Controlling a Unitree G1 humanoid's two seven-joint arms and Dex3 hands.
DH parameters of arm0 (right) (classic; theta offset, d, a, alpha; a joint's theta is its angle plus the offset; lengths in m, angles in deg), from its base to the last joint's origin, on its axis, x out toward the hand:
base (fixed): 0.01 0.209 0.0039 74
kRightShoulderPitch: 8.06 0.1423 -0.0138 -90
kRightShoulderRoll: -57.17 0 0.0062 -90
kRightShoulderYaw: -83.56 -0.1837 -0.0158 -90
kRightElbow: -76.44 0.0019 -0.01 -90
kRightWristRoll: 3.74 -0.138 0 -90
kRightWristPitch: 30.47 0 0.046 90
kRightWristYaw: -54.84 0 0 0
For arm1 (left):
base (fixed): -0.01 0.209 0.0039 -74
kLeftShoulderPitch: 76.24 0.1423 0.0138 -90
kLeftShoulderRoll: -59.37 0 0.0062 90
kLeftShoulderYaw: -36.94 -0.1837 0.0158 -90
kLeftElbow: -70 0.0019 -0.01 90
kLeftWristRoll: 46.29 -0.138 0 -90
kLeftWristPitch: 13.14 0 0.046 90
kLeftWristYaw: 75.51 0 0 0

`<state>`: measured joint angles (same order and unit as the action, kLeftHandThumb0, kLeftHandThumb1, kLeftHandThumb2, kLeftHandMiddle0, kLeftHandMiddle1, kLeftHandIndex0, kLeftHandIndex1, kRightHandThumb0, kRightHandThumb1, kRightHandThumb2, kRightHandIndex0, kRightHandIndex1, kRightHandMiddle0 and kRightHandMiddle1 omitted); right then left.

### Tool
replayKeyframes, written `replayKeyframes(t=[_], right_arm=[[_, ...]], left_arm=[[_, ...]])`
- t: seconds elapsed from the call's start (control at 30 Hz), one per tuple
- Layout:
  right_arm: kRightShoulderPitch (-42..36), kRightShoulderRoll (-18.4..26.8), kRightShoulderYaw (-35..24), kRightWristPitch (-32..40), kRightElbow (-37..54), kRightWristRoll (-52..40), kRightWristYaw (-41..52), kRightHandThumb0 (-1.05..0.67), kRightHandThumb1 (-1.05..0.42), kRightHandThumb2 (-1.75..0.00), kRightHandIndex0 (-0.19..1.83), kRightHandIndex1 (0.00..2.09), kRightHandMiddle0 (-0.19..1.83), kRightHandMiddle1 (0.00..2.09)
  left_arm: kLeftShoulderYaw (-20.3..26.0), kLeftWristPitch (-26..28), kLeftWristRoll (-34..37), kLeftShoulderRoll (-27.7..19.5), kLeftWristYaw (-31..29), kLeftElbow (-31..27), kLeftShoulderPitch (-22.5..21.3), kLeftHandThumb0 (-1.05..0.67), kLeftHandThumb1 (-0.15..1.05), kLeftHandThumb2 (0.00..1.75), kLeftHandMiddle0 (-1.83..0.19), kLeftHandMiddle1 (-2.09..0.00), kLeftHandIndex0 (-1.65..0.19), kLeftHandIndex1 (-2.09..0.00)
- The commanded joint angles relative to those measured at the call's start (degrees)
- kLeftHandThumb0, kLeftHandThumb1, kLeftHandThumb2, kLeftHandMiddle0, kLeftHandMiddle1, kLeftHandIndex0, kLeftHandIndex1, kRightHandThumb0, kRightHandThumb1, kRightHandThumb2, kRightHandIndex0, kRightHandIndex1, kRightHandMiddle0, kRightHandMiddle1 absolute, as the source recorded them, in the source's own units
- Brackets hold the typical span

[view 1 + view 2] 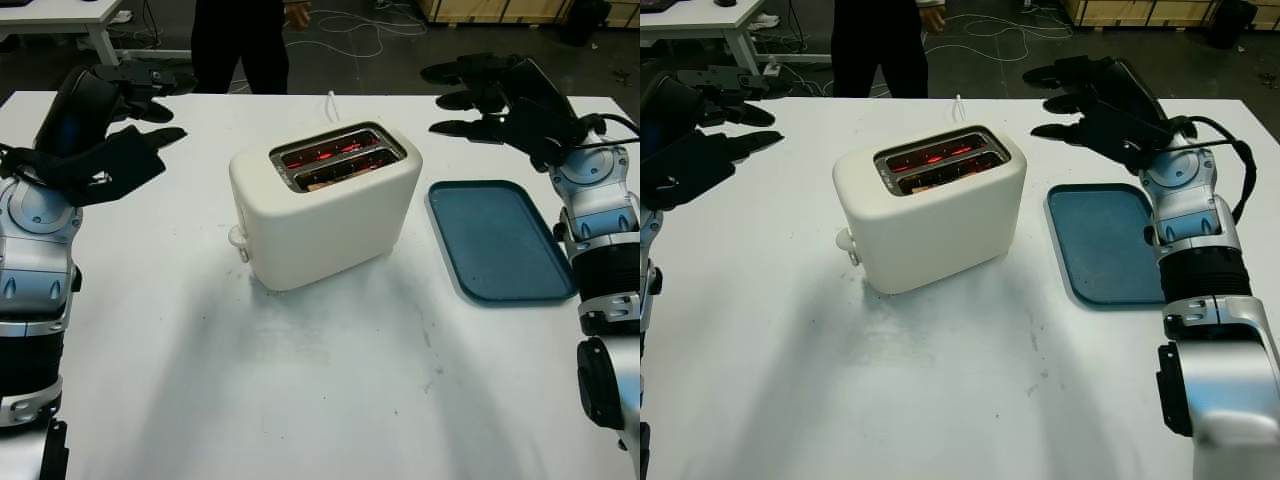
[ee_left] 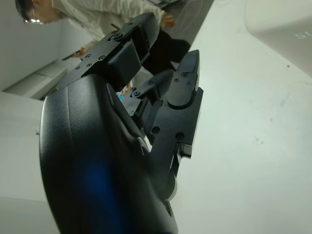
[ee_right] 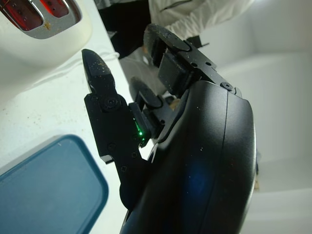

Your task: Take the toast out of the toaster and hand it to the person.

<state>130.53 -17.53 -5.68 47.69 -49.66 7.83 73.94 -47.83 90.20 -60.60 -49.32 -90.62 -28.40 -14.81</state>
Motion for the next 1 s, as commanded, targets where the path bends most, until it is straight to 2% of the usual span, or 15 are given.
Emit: replayKeyframes(t=[0.0, 0.8, 0.97], right_arm=[[0.1, 0.1, 0.1, -1.0, -0.4, -0.5, 0.1, -0.33, -0.79, 0.0, 0.83, 0.0, 0.74, 0.0], [0.7, 0.0, 0.6, -1.3, -2.2, -0.5, 0.3, -0.37, -0.79, 0.0, 0.84, 0.01, 0.75, 0.0], [0.6, 0.0, 0.6, -1.5, -2.1, -0.7, 0.3, -0.38, -0.79, 0.0, 0.83, 0.0, 0.75, 0.0]], left_arm=[[-0.1, 0.1, 0.1, -0.1, -0.3, -0.7, -0.7, -0.19, 0.92, 0.02, -0.63, -0.6, -0.81, -0.02], [-0.3, 1.7, 0.5, 0.3, -0.4, -1.3, -0.8, -0.17, 0.92, 0.01, -0.61, -0.62, -0.8, -0.02], [-0.2, 0.1, 0.9, 0.4, -0.2, -0.4, -0.9, -0.17, 0.91, 0.01, -0.62, -0.63, -0.81, -0.02]])
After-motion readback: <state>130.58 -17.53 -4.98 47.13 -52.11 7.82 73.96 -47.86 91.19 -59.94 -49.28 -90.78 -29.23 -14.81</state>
